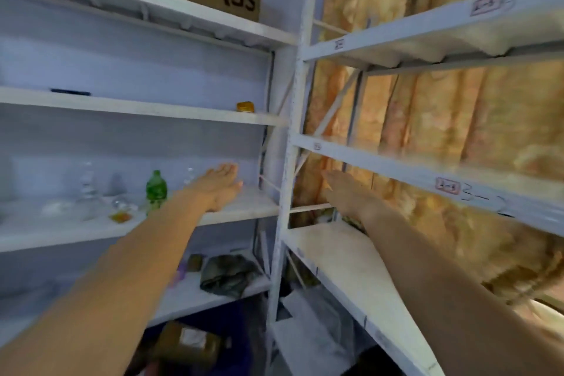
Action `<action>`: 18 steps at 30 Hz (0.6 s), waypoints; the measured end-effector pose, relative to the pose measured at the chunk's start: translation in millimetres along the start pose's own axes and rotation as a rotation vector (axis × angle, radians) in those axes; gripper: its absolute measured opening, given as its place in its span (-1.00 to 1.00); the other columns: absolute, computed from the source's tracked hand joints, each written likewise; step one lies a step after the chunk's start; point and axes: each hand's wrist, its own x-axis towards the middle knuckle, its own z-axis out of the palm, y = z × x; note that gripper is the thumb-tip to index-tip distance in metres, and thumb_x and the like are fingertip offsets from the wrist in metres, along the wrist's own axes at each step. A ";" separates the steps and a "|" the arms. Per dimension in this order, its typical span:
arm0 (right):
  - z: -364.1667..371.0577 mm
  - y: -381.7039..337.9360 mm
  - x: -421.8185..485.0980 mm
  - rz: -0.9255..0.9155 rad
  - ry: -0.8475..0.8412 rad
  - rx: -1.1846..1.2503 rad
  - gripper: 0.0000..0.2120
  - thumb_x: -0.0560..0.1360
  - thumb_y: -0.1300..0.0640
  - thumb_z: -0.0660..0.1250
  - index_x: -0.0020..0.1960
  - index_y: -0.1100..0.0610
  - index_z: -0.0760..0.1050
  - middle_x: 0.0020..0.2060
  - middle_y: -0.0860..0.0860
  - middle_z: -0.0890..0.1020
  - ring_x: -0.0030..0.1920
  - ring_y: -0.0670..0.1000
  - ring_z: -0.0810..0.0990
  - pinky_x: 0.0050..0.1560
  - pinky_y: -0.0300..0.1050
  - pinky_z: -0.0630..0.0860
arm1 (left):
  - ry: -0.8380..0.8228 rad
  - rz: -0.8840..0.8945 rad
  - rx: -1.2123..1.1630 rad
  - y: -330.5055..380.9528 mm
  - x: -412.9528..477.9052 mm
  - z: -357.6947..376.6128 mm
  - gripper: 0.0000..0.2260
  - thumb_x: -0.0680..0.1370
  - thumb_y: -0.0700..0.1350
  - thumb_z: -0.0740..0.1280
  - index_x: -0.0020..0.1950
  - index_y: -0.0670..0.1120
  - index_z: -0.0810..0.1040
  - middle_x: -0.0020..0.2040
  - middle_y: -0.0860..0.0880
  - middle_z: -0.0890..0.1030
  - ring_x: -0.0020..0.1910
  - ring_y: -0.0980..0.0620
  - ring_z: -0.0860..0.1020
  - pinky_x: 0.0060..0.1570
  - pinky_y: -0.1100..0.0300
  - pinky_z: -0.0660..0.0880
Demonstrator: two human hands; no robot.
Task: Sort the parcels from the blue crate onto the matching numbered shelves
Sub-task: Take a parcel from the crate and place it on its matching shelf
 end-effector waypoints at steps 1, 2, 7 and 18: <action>12.8 -13.0 13.9 -0.039 -0.024 -0.012 -0.52 0.63 0.10 0.07 0.52 0.17 0.13 0.53 0.13 0.12 0.51 0.17 0.11 0.48 0.13 0.14 | 0.019 -0.041 0.021 -22.4 1.0 3.6 -0.48 0.65 0.09 -0.11 0.56 -0.09 -0.13 0.57 -0.03 -0.13 0.55 -0.04 -0.05 0.48 0.03 -0.11; 24.9 -27.4 24.3 -0.045 -0.053 0.025 -0.52 0.63 0.08 0.06 0.52 0.16 0.13 0.53 0.12 0.13 0.51 0.16 0.13 0.46 0.14 0.16 | 0.035 -0.067 0.054 -42.7 1.9 8.4 -0.48 0.65 0.09 -0.12 0.56 -0.09 -0.12 0.57 -0.03 -0.11 0.55 -0.03 -0.04 0.48 0.01 -0.11; 111.5 -82.2 60.7 -0.107 -0.187 0.110 -0.51 0.64 0.03 0.04 0.51 0.20 0.13 0.50 0.15 0.20 0.48 0.18 0.19 0.45 0.06 0.15 | -0.021 -0.066 0.142 -118.0 -6.2 61.5 -0.52 0.67 -0.03 -0.10 0.54 -0.23 -0.04 0.56 -0.16 -0.01 0.55 -0.06 -0.01 0.50 0.09 -0.07; 316.5 -159.7 167.2 -0.198 -0.539 0.094 -0.47 0.65 -0.01 -0.01 0.56 0.14 -0.02 0.56 0.07 0.01 0.54 0.11 0.01 0.49 -0.02 0.00 | -0.293 -0.275 -0.011 -259.0 32.7 208.4 -0.47 0.65 0.08 -0.10 0.55 -0.13 -0.12 0.57 -0.07 -0.11 0.55 -0.03 -0.07 0.50 0.06 -0.09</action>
